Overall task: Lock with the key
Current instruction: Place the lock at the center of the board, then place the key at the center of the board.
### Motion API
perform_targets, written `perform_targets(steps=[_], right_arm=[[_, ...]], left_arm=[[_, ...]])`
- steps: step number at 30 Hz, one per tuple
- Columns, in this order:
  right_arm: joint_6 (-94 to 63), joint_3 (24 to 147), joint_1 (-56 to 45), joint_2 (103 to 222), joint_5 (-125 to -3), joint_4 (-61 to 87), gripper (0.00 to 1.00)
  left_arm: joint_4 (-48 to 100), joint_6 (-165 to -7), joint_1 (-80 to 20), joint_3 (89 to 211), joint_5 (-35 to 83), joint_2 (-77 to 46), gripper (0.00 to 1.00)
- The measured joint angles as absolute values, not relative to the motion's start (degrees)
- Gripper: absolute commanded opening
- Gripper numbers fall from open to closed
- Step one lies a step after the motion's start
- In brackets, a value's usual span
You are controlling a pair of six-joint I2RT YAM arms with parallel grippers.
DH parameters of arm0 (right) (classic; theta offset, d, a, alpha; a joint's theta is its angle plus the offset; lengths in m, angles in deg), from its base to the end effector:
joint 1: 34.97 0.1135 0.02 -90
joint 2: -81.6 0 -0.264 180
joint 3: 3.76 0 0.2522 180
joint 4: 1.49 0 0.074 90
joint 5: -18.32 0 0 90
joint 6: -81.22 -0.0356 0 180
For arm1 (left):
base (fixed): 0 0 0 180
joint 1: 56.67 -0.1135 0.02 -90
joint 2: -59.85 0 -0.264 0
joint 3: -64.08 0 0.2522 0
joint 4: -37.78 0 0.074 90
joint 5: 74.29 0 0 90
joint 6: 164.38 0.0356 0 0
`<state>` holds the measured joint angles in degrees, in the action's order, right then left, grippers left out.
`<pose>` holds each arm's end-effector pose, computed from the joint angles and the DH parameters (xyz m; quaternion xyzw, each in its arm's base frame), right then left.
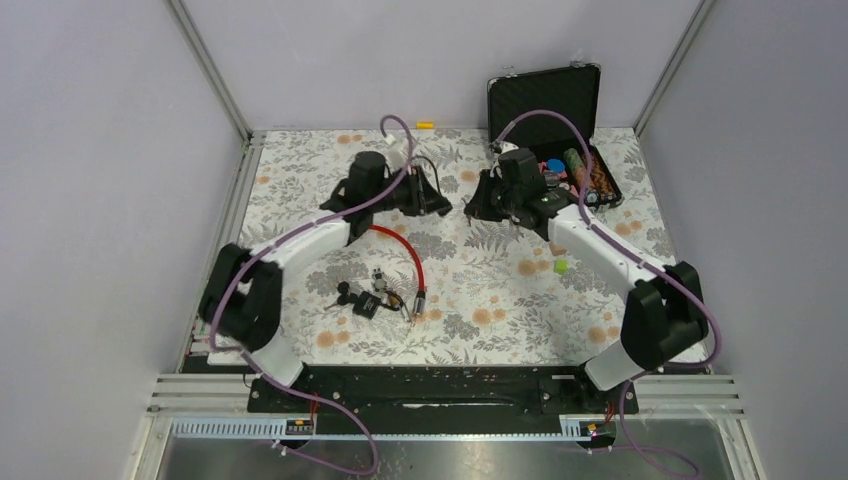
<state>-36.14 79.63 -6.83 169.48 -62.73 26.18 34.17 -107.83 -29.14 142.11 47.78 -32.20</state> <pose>0.3096 0.1719 0.2995 -0.0437 0.8724 0.2849 0.3949 0.3224 -0.1894 0.2847 0.1228 0.7831 -0.4800 0.3758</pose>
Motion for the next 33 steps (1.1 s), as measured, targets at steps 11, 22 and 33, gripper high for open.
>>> perform_targets(steps=[11, 22, 33], right_arm=[[-33.38, 77.62, -10.41, 182.70, -75.12, 18.77, 0.00], [-33.01, 85.25, -11.79, 192.71, -76.15, 20.06, 0.08], [-34.67, 88.98, -11.90, 193.52, -75.51, 27.47, 0.60]], left_arm=[[29.56, -111.68, -26.21, 156.19, 47.17, -58.97, 0.14], [23.15, -112.25, -25.18, 160.91, 45.09, -63.54, 0.59], [18.52, -109.19, -31.11, 154.31, 39.45, -52.90, 0.61]])
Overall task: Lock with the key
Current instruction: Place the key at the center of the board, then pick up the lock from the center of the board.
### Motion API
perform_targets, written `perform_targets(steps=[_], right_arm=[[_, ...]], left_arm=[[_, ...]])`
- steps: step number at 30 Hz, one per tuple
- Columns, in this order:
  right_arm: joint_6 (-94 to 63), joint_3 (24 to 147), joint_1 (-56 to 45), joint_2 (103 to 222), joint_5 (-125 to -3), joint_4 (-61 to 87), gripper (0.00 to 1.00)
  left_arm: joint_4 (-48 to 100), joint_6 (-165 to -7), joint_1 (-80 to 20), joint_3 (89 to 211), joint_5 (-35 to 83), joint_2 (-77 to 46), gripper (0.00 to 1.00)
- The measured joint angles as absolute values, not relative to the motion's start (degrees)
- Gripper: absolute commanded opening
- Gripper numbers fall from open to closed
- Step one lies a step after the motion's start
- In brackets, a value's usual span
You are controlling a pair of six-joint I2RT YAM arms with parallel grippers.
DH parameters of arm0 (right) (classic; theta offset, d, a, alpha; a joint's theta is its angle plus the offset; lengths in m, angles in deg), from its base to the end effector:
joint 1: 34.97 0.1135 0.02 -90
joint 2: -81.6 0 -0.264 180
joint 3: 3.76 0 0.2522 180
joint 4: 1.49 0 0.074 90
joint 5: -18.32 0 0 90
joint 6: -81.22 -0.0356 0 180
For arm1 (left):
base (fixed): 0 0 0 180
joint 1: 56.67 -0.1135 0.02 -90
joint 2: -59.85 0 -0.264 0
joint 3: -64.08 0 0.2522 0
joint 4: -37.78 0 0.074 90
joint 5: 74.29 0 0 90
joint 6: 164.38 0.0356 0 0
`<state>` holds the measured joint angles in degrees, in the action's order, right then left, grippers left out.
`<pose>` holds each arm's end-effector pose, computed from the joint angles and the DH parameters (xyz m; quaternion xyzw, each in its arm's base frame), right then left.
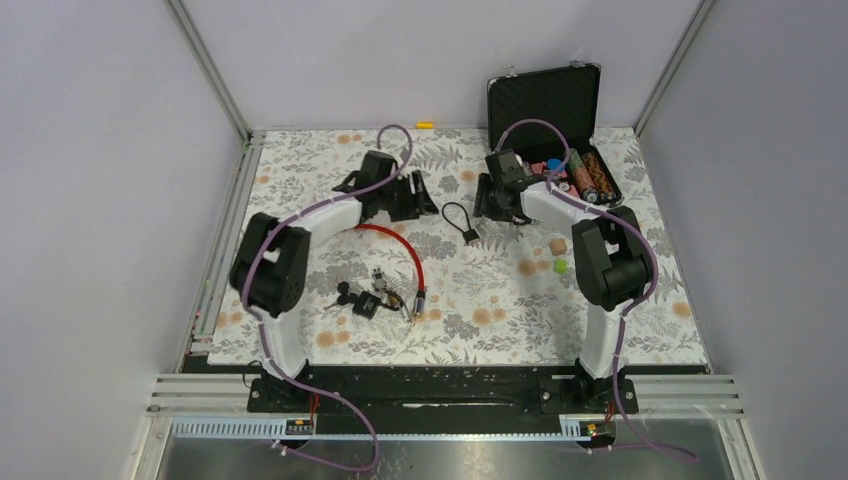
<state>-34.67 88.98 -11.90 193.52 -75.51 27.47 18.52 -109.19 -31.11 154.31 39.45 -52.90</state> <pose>0.3964 0.1662 0.1940 0.0349 0.9329 0.1195 0.3379 0.3858 -0.2004 0.1894 0.0117 0.8971 -0.3633 0.2512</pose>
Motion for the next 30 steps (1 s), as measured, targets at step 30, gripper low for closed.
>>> perform_targets(steps=[30], right_arm=[[-38.63, 89.68, 12.60, 195.31, -74.92, 34.64, 0.52]], left_arm=[[-1.74, -99.92, -37.29, 131.36, 4.90, 5.81, 0.99]])
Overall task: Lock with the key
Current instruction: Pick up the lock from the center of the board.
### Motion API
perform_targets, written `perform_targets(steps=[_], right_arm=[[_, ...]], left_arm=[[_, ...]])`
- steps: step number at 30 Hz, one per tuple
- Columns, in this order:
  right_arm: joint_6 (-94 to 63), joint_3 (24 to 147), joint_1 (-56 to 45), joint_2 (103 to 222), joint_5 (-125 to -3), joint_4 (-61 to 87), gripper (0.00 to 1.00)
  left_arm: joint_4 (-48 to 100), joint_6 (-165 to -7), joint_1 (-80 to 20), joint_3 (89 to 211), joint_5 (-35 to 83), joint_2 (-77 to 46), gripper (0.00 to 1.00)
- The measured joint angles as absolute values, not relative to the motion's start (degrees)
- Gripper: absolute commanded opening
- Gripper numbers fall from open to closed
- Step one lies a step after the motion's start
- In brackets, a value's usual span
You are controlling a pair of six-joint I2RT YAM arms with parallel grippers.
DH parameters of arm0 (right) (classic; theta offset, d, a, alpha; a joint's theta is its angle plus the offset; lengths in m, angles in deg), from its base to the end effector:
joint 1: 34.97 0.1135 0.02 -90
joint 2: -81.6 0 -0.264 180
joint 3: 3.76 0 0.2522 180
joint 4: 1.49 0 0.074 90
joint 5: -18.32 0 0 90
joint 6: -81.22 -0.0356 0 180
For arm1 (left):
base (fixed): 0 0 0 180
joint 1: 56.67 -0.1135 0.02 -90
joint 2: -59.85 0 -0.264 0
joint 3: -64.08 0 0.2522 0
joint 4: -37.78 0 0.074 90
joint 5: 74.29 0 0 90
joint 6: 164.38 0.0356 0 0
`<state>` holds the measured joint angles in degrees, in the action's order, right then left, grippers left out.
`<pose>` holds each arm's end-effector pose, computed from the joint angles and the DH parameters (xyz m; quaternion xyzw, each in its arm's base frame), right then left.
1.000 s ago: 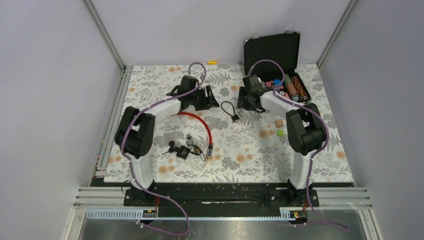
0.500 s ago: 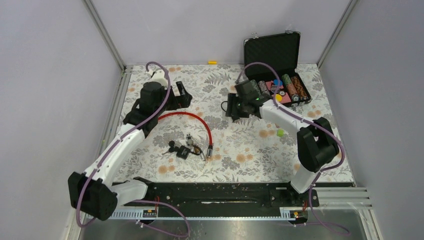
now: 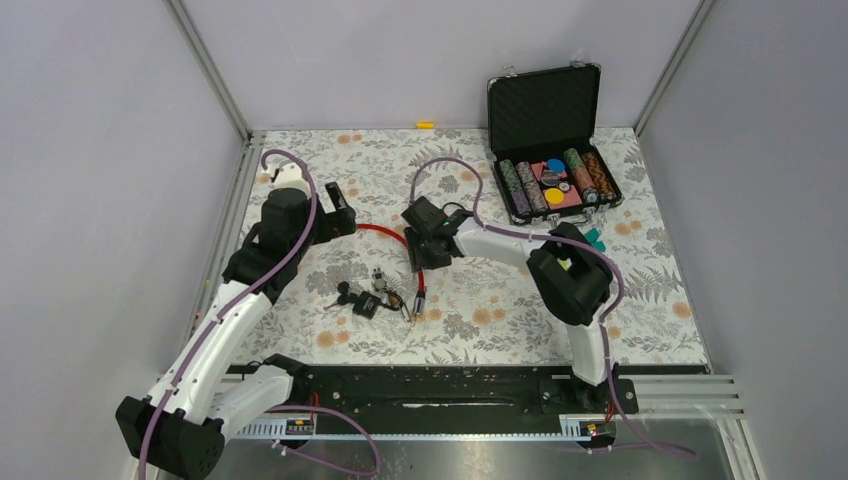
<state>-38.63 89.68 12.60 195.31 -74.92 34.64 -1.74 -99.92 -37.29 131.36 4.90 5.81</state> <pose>0.2871 0.3111 0.1766 -0.1393 0.9468 0.1596 0.2424 0.1986 -0.0628 0.3367 -0.0951 0.8417 -0.1268 0.5162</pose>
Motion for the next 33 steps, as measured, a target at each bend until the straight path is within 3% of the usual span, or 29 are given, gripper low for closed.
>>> perform_targets(steps=[10, 12, 15, 19, 27, 33], right_arm=[[-35.65, 101.09, 18.11, 204.54, -84.41, 40.95, 0.47], [-35.39, 101.31, 18.16, 204.67, -85.04, 41.78, 0.40], [-34.87, 101.86, 18.11, 205.04, -85.94, 43.27, 0.19], [-34.32, 104.15, 18.13, 206.39, -88.59, 45.78, 0.00], [-31.09, 104.76, 18.13, 206.07, -96.65, 47.84, 0.00], [-27.22, 104.65, 18.13, 198.02, -101.44, 47.86, 0.00]], left_arm=[[-3.58, -101.32, -37.29, 130.92, 4.92, 5.77, 0.99], [-3.60, -101.38, -37.29, 130.92, 4.90, 5.77, 0.99], [-3.64, -101.41, -37.29, 130.92, 4.72, 5.79, 0.99], [-4.13, -101.38, -37.29, 130.90, 3.87, 6.03, 0.99], [-4.89, -101.38, -37.53, 130.62, 2.43, 7.15, 0.99], [-1.31, -101.93, -37.55, 125.92, 4.00, 9.64, 0.97]])
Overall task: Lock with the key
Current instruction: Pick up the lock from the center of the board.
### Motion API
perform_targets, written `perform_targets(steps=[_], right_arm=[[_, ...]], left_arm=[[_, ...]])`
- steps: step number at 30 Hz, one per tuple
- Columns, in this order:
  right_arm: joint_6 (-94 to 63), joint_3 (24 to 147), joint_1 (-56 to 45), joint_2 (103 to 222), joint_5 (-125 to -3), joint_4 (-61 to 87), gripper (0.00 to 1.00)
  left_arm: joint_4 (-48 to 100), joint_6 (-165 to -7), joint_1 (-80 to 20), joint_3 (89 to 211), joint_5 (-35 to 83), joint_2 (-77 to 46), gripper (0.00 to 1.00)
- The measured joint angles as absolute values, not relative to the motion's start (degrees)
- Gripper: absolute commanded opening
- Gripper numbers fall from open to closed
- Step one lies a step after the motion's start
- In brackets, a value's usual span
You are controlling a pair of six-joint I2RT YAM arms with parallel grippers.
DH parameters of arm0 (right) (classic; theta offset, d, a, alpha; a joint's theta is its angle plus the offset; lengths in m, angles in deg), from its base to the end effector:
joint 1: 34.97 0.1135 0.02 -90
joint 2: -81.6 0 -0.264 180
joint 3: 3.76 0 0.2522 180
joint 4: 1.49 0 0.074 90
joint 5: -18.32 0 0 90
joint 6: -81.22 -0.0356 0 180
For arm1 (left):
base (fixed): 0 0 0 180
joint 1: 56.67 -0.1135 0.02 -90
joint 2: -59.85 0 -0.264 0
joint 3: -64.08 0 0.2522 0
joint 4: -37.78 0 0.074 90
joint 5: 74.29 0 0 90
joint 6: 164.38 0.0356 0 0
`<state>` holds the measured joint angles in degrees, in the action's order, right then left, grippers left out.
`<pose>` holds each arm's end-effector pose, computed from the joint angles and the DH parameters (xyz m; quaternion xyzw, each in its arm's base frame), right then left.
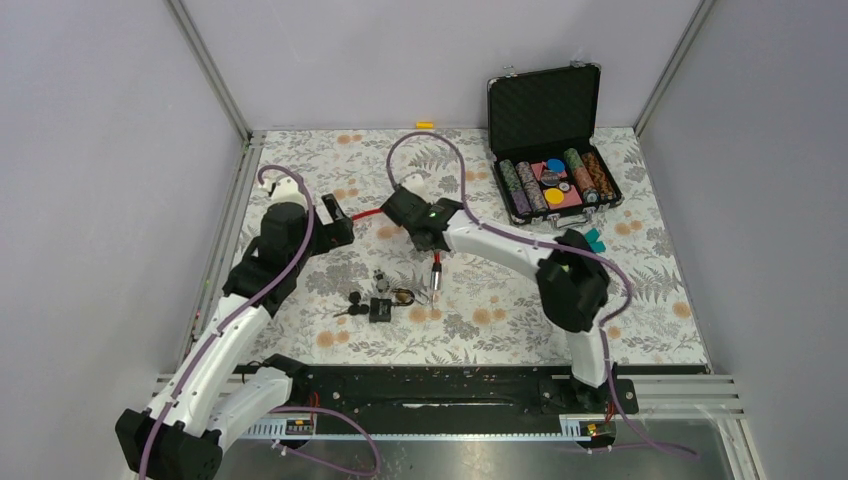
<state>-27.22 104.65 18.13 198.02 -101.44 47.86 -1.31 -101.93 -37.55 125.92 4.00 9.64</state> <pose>0.2806 0.3443 0.2264 -0.2074 0.9069 -0.0412 0.3644 0.1863 -0.0569 0.3170 -0.1153 0.8441 -0.1245 0.5087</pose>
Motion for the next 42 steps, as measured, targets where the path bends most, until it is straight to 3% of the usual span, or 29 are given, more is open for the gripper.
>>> perform_targets(steps=[8, 14, 23, 34, 42], right_arm=[[-24.38, 103.89, 18.13, 183.97, -102.40, 45.00, 0.00], [-23.26, 102.25, 18.11, 180.01, -100.65, 44.47, 0.00], [-24.01, 97.81, 18.11, 180.34, -93.31, 41.35, 0.00], [-30.82, 94.49, 16.30, 188.73, -88.52, 35.90, 0.00], [-37.91, 105.00, 13.04, 193.98, -90.33, 42.66, 0.00]], left_arm=[[7.63, -102.65, -37.55, 119.25, 11.26, 11.89, 0.94], [15.57, -102.72, -37.55, 115.71, 20.77, 11.60, 0.90], [24.83, -103.68, -37.53, 112.43, 33.40, 7.12, 0.75], [28.44, -105.45, -35.00, 108.19, 39.17, 6.34, 0.67], [34.23, -103.24, -24.05, 103.19, 37.57, 6.27, 0.63]])
